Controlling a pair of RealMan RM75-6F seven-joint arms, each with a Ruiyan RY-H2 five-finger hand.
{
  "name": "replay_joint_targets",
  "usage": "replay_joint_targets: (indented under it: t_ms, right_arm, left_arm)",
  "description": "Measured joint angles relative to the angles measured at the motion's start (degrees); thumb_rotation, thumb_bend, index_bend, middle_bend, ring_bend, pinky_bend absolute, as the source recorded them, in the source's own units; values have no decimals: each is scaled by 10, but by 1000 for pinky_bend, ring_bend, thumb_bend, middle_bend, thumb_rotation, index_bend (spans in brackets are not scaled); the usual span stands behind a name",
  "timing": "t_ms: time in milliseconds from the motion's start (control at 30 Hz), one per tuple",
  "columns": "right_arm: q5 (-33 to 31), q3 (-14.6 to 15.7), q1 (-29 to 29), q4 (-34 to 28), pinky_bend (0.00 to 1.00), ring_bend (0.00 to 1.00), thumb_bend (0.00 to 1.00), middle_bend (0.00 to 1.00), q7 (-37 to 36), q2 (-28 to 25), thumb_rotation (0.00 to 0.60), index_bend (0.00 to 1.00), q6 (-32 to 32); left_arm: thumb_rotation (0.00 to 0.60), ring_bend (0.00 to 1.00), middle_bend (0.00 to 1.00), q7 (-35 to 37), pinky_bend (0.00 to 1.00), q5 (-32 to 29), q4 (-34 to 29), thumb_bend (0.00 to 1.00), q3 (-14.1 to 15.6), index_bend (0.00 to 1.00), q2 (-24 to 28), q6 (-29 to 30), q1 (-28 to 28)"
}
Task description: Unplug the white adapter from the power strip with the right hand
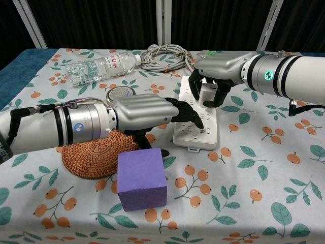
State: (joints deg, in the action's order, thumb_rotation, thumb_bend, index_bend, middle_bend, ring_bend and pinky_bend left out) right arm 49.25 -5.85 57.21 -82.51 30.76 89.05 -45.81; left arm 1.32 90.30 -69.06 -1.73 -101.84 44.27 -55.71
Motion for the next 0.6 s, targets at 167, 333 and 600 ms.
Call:
replay_joint_targets:
  t_ms: [167, 333, 600]
  right_arm:
    - [7, 0, -3, -2, 634, 594, 442, 725, -9, -4, 600, 992, 2]
    - [14, -1, -7, -8, 648, 609, 452, 738, -22, -13, 600, 1000, 1]
    - [25, -4, -12, -21, 653, 615, 458, 743, -33, -24, 600, 1000, -3]
  left_arm:
    - [600, 11, 131, 3, 94, -9, 5, 329, 0, 159, -1, -7, -2]
    - [600, 11, 131, 5, 94, -15, 9, 329, 1, 159, -3, -12, -4]
    - [600, 11, 131, 5, 95, -21, 12, 328, 0, 158, -4, -16, -7]
